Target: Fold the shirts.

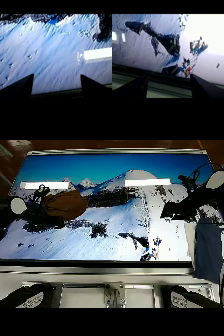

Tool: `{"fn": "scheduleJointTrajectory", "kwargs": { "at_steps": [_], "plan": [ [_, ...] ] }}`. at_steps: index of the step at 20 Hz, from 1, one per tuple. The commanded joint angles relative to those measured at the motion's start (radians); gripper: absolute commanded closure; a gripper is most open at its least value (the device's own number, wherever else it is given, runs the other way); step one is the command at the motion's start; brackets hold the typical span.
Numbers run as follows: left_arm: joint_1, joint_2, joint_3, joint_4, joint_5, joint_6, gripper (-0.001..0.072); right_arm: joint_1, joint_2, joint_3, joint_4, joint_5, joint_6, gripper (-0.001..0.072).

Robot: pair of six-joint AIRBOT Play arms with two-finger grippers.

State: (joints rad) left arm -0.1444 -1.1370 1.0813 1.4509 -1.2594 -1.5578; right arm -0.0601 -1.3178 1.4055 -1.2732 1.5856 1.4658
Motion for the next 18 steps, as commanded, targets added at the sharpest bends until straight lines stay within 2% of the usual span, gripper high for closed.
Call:
{"fn": "scheduleJointTrajectory", "kwargs": {
  "at_steps": [1,14,18],
  "plan": [
    [0.001,0.001,0.0,0.0,0.0,0.0,-0.0013,0.001,0.0,0.0,0.0,0.0,0.0,0.0077],
    [0.001,0.001,0.0,0.0,0.0,0.0,-0.0013,0.001,0.0,0.0,0.0,0.0,0.0,0.0077],
    [0.001,0.0,0.0,-0.005,0.004,0.0,-0.0013,0.001,0.0,0.0,0.017,-0.094,0.0,0.0077]
  ]
}}
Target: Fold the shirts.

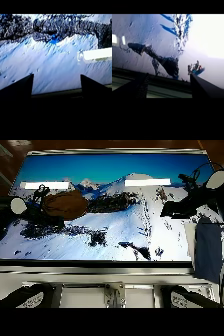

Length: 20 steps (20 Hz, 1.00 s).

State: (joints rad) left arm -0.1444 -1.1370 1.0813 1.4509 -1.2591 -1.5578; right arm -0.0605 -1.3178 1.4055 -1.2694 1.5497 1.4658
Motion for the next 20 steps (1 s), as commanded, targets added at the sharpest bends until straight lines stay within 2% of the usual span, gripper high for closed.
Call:
{"fn": "scheduleJointTrajectory", "kwargs": {
  "at_steps": [1,6,8,13,17,20],
  "plan": [
    [0.001,-0.001,0.0,-0.019,0.014,0.0,-0.0013,0.001,0.0,0.0,0.017,-0.08,0.002,0.0077],
    [0.001,-0.021,0.003,-0.152,0.087,-0.001,-0.0011,0.002,0.0,0.0,0.035,-0.093,0.023,0.0077],
    [0.004,-0.077,0.057,-0.132,0.142,-0.045,-0.0011,0.001,-0.001,0.0,0.035,-0.099,0.023,0.0077],
    [0.053,-0.462,0.456,-0.018,0.113,-0.091,-0.0012,0.001,-0.001,0.0,0.086,-0.101,0.023,0.0077],
    [0.077,-0.797,0.777,-0.018,-0.029,-0.09,-0.0013,0.001,-0.001,0.0,0.082,-0.126,0.023,0.0077],
    [0.082,-0.94,0.896,-0.022,-0.09,-0.089,-0.0013,0.001,-0.001,0.0,0.083,-0.145,0.023,0.0077]
  ]
}}
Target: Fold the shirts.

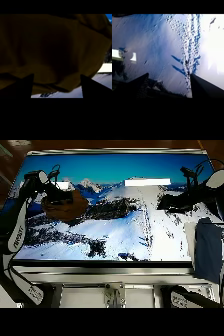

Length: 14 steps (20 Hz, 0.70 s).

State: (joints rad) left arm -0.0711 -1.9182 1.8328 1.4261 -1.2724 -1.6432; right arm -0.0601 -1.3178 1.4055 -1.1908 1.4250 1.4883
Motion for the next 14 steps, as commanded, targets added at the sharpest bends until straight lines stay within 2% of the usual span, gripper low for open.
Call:
{"fn": "scheduleJointTrajectory", "kwargs": {
  "at_steps": [1,2,3,4,7,8,9,10,12,14],
  "plan": [
    [0.009,-0.175,0.153,-0.001,-0.075,-0.003,-0.0013,0.001,-0.001,0.0,0.005,-0.024,0.001,0.0077],
    [0.009,-0.183,0.154,-0.003,-0.069,-0.004,0.0077,0.001,-0.001,0.0,0.005,-0.024,0.001,0.0077],
    [0.01,-0.185,0.154,-0.003,-0.068,0.004,0.0439,0.001,-0.001,0.0,0.005,-0.023,0.002,0.0077],
    [0.01,-0.179,0.155,-0.008,-0.071,0.053,0.0674,0.001,-0.001,0.0,0.005,-0.022,0.005,0.0077],
    [0.007,-0.098,0.182,-0.005,-0.071,0.092,0.0677,0.001,-0.001,0.0,0.004,-0.008,-0.001,0.0082],
    [0.0,-0.048,0.201,-0.004,-0.068,0.121,0.0677,0.001,-0.001,0.0,0.004,-0.016,-0.004,0.0082],
    [-0.013,0.015,0.213,-0.013,-0.064,0.191,0.0677,0.001,0.0,0.0,0.004,-0.019,-0.004,0.0082],
    [-0.034,0.102,0.213,-0.015,-0.064,0.259,0.0677,0.001,0.0,0.0,0.006,-0.015,-0.004,0.0082],
    [-0.093,0.286,0.212,-0.021,-0.074,0.302,0.0677,0.001,0.016,0.0,0.007,-0.008,-0.008,0.0082],
    [-0.174,0.462,0.212,-0.026,-0.072,0.307,0.0676,0.001,0.071,0.0,0.002,-0.01,-0.032,0.0082]
  ]
}}
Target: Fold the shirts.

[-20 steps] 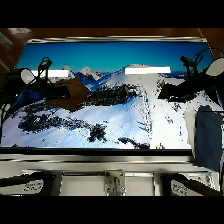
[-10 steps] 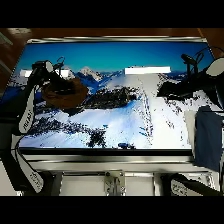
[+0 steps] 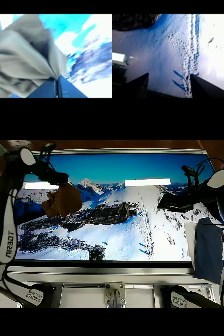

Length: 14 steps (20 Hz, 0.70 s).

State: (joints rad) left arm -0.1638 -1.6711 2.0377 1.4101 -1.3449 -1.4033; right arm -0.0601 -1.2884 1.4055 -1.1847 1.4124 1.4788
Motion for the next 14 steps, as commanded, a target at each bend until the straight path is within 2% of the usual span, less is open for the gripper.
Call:
{"fn": "scheduleJointTrajectory", "kwargs": {
  "at_steps": [1,4,7,10,13,14],
  "plan": [
    [-0.131,0.288,0.007,-0.032,0.005,0.059,0.0676,0.001,0.084,0.0,-0.015,0.001,-0.026,0.0082],
    [-0.307,0.389,-0.002,-0.083,0.061,-0.005,0.0676,0.001,0.23,0.0,-0.076,0.0,-0.025,0.0082],
    [-0.494,0.359,-0.073,-0.083,0.107,-0.014,0.0676,0.001,0.368,0.0,-0.125,0.067,-0.009,0.0081],
    [-0.65,0.248,-0.209,-0.083,0.243,-0.071,0.0675,0.001,0.451,0.0,-0.235,0.173,0.01,0.0081],
    [-0.714,0.068,-0.259,-0.1,0.347,-0.206,0.0668,0.001,0.462,-0.003,-0.365,0.256,0.033,0.0081],
    [-0.706,0.024,-0.258,-0.114,0.354,-0.238,0.0485,0.001,0.462,-0.013,-0.374,0.25,0.033,0.0081]
  ]
}}
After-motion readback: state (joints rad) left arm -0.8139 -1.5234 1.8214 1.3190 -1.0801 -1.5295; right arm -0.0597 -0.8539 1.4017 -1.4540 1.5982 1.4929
